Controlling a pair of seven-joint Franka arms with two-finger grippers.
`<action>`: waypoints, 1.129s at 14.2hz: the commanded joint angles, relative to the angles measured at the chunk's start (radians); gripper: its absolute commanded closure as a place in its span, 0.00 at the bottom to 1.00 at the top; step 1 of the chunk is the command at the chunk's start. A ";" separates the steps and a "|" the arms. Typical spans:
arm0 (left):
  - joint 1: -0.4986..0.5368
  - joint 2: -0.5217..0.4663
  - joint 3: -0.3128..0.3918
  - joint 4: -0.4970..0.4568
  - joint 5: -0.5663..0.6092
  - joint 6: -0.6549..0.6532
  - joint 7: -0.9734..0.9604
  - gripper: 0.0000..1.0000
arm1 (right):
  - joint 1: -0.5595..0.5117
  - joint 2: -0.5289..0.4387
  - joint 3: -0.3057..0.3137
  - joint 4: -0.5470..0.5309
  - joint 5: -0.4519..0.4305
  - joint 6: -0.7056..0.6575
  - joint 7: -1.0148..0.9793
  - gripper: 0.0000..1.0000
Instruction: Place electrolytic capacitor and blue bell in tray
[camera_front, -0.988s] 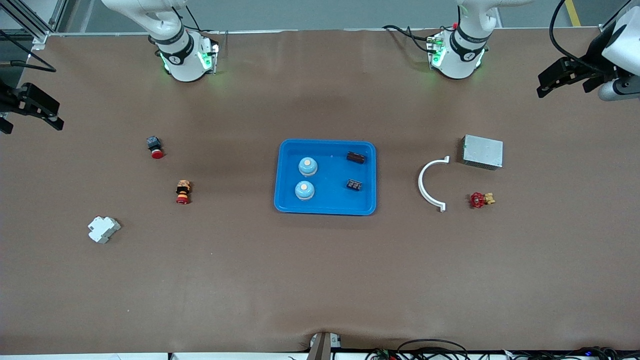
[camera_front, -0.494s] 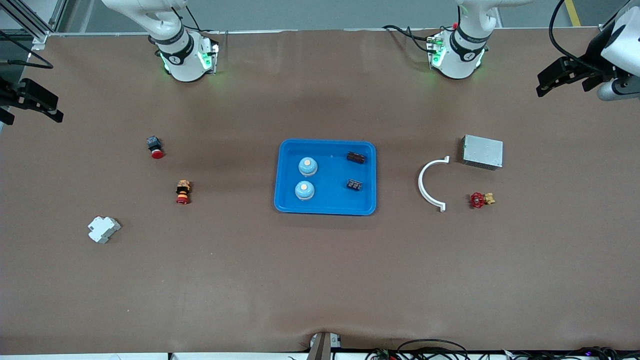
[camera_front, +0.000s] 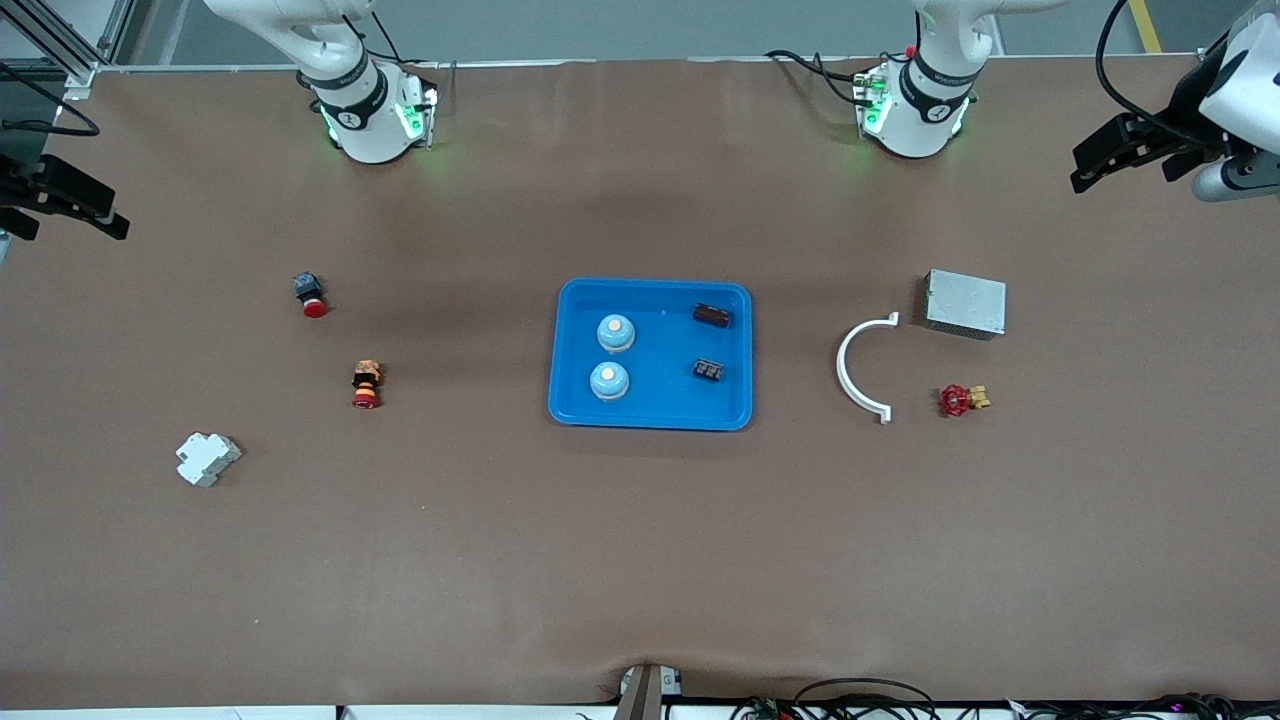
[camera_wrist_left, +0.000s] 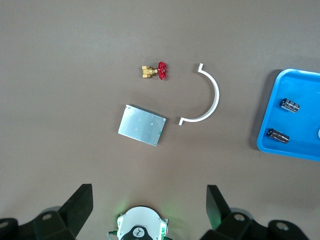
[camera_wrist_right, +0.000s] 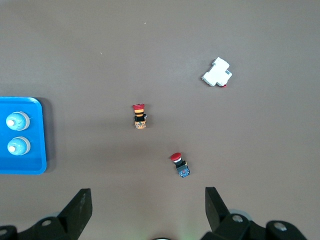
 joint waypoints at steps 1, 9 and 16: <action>-0.004 -0.004 -0.007 -0.006 0.003 0.027 -0.009 0.00 | -0.011 -0.003 0.008 0.010 0.016 -0.014 0.018 0.00; -0.001 -0.010 -0.016 -0.009 0.004 0.032 -0.009 0.00 | -0.011 -0.003 0.008 0.010 0.016 -0.013 0.018 0.00; 0.002 -0.010 -0.021 -0.009 0.003 0.032 -0.014 0.00 | -0.009 -0.003 0.008 0.010 0.016 -0.008 0.023 0.00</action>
